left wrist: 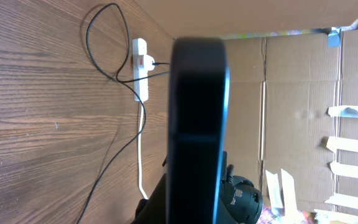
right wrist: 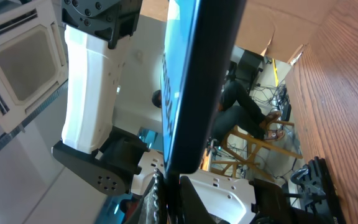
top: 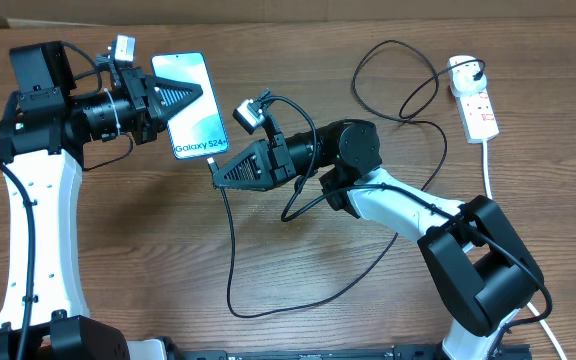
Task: Plug charger to phone and switch on socket
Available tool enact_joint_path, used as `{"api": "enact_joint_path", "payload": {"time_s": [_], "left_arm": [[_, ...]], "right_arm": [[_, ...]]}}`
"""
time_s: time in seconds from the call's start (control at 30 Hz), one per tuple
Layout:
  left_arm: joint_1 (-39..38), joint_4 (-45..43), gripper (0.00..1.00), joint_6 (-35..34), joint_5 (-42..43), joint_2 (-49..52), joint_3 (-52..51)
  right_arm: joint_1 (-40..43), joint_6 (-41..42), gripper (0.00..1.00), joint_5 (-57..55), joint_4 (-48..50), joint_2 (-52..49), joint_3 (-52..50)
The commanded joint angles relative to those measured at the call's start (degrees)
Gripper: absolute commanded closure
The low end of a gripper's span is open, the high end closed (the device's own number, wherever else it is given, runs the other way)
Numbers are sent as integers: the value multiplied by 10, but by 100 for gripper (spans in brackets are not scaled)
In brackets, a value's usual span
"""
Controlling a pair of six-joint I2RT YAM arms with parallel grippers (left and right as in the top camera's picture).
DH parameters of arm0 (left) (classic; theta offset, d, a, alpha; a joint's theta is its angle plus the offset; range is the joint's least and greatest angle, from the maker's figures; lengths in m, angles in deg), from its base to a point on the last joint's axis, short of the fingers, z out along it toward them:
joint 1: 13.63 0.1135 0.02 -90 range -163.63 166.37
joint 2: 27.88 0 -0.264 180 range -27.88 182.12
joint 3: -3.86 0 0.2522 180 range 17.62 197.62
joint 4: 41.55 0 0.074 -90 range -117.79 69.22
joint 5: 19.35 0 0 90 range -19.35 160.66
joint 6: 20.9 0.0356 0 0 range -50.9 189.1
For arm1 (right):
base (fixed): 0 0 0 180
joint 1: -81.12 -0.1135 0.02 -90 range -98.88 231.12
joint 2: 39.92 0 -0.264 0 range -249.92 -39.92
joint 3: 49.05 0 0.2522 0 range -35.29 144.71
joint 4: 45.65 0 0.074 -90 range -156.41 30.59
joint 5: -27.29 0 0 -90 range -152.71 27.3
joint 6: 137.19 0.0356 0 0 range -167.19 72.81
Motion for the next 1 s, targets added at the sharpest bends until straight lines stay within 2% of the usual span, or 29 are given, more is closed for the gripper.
{"api": "enact_joint_path", "payload": {"time_s": [0.0,0.97], "left_arm": [[-4,-5,96,-3,27,-7,4],[-4,-4,96,-4,28,-7,4]], "right_arm": [[-6,11,96,-12,4,14,4],[-13,10,96,-28,4,14,4]]}}
